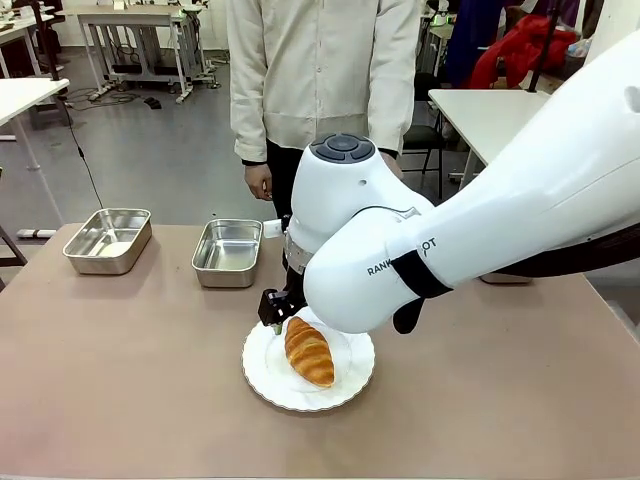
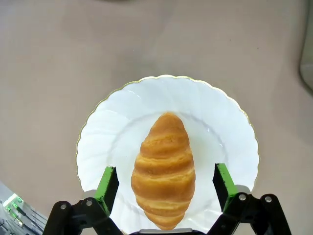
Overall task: Place the bread in the container.
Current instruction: Place the Butter Roll into the Airtight Container indicated by the human.
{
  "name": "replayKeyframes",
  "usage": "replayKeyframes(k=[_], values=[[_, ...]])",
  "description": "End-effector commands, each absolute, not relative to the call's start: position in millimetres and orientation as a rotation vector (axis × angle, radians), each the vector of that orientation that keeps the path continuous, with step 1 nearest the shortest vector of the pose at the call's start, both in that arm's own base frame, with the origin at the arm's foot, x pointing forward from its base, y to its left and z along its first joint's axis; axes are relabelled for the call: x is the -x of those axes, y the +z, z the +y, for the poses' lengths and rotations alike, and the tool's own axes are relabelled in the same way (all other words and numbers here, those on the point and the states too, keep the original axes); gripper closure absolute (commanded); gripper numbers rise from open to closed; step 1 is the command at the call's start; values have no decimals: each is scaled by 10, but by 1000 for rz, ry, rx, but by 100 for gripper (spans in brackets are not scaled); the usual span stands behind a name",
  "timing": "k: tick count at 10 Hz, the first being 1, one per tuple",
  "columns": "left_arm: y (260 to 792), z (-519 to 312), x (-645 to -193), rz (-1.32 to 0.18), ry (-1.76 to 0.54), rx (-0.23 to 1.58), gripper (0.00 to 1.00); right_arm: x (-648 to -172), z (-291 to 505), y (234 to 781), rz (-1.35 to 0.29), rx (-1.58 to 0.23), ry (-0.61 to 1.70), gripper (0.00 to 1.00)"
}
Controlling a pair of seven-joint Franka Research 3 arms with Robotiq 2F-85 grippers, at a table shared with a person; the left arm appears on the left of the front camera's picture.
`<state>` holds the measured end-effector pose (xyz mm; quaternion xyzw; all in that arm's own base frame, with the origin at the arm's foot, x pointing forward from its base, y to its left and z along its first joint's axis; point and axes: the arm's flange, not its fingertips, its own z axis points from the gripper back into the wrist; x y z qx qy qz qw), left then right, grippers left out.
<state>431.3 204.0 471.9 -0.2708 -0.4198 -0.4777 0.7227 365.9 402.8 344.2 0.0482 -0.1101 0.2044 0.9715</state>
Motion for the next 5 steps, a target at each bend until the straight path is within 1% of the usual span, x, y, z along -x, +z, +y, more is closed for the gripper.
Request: replayKeyframes(k=[1, 5], values=[[4731, 2027, -4304, -936, -1067, 594, 0, -3678, 4015, 3502, -244, -95, 419, 0], [4731, 2027, -4304, -936, -1067, 594, 0, -3577, 4016, 3372, -226, -84, 379, 0]])
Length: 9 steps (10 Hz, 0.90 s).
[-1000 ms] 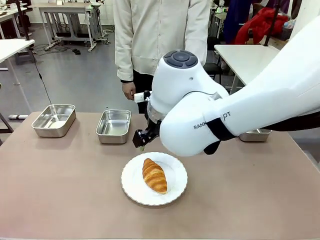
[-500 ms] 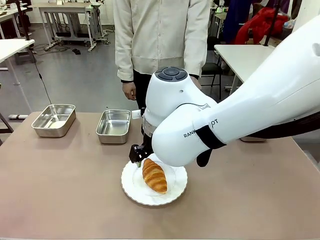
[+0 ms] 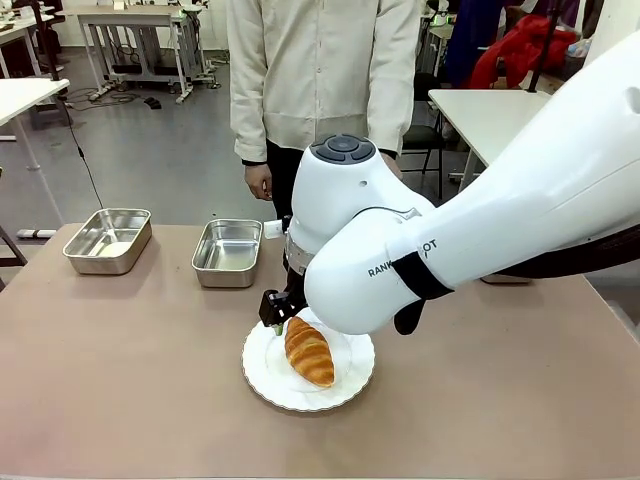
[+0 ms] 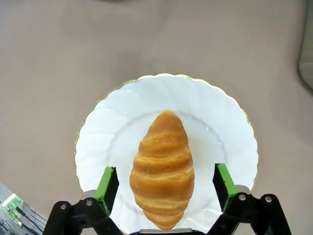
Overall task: Place the bread in the container.
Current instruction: Place the Butter Roll into the Airtight Container indicated by the human.
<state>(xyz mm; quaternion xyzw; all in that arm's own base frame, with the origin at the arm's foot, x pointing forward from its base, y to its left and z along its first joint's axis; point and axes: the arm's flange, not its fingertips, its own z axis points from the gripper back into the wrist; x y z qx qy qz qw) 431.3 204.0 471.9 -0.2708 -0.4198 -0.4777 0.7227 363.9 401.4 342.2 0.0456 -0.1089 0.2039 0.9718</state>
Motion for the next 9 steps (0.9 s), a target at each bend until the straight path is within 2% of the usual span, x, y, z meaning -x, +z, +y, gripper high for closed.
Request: replayKeyframes(k=[1, 9], values=[[4731, 2027, -4304, -936, -1067, 594, 0, -3566, 3998, 3316, -205, -84, 377, 0], [4731, 2027, -4304, -936, -1067, 594, 0, -3574, 4037, 2949, -139, -92, 396, 0]])
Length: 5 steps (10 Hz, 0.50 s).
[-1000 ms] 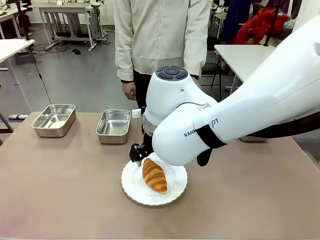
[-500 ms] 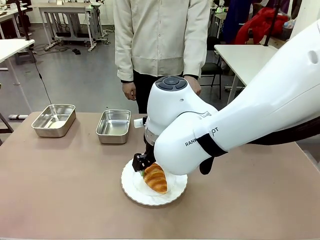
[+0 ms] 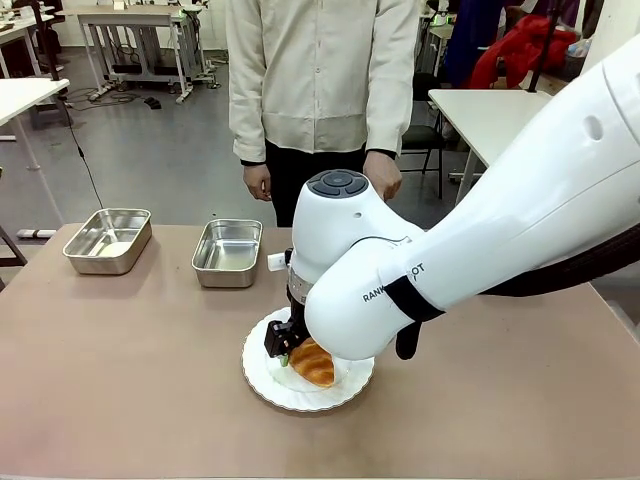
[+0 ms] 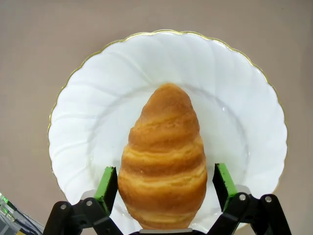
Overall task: Place the bread in the container.
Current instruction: Place the Butter Roll into the Airtight Container indicated by the human.
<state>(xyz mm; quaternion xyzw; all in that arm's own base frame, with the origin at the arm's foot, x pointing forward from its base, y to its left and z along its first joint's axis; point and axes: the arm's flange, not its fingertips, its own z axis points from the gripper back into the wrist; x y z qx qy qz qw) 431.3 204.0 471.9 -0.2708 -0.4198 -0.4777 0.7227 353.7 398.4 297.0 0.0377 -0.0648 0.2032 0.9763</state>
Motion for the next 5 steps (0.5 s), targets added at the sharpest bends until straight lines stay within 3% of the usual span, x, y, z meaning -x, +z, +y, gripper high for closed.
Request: replayKeyframes(k=[1, 2, 3, 4, 5], values=[[4731, 2027, -4304, -936, -1067, 594, 0, -3577, 4045, 2941, -141, -90, 398, 0], [4731, 2027, -4304, -936, -1067, 594, 0, -3592, 4038, 2931, -135, -86, 391, 0], [4731, 2027, -4304, -936, -1067, 594, 0, -3584, 4044, 2931, -133, -89, 385, 20], [4731, 2027, -4304, -936, -1067, 594, 0, -3587, 4041, 2929, -131, -85, 389, 20], [4731, 2027, -4304, -936, -1067, 594, 0, -3587, 4043, 2930, -129, -77, 391, 40]])
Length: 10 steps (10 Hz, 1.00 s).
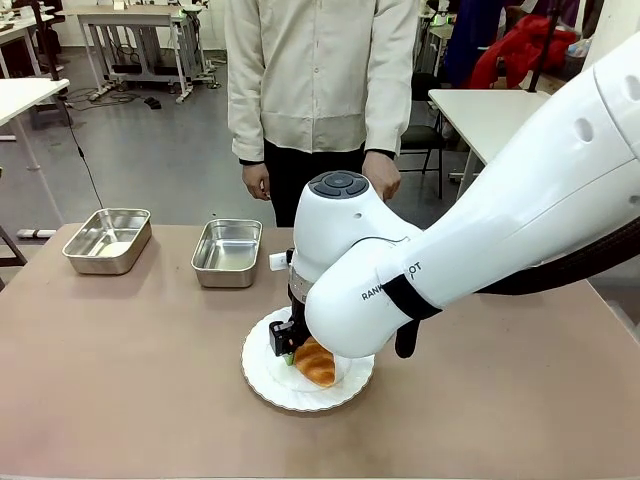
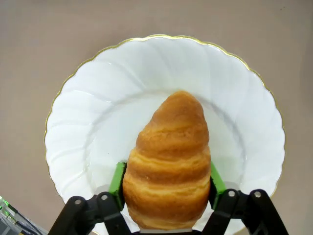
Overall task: Place the bread in the container.
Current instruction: Place the Butter Roll into the Airtight Container indicated by the human.
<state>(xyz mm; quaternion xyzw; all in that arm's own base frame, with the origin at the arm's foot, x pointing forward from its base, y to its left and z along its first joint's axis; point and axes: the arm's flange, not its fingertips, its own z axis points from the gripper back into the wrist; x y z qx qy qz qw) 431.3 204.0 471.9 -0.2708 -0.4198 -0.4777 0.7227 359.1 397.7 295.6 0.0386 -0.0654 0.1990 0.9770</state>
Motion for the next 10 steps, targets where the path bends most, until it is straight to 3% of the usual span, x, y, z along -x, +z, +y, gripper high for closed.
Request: replayKeyframes(k=[1, 8, 9, 10], values=[[4731, 2027, -4304, -936, -1067, 594, 0, -3597, 4042, 2946, -157, -74, 386, 22], [4731, 2027, -4304, -936, -1067, 594, 0, -3587, 3991, 2966, -134, -78, 405, 22], [4731, 2027, -4304, -936, -1067, 594, 0, -3656, 3948, 2975, -138, -61, 370, 37], [4731, 2027, -4304, -936, -1067, 594, 0, -3710, 3944, 2990, -159, -77, 336, 40]])
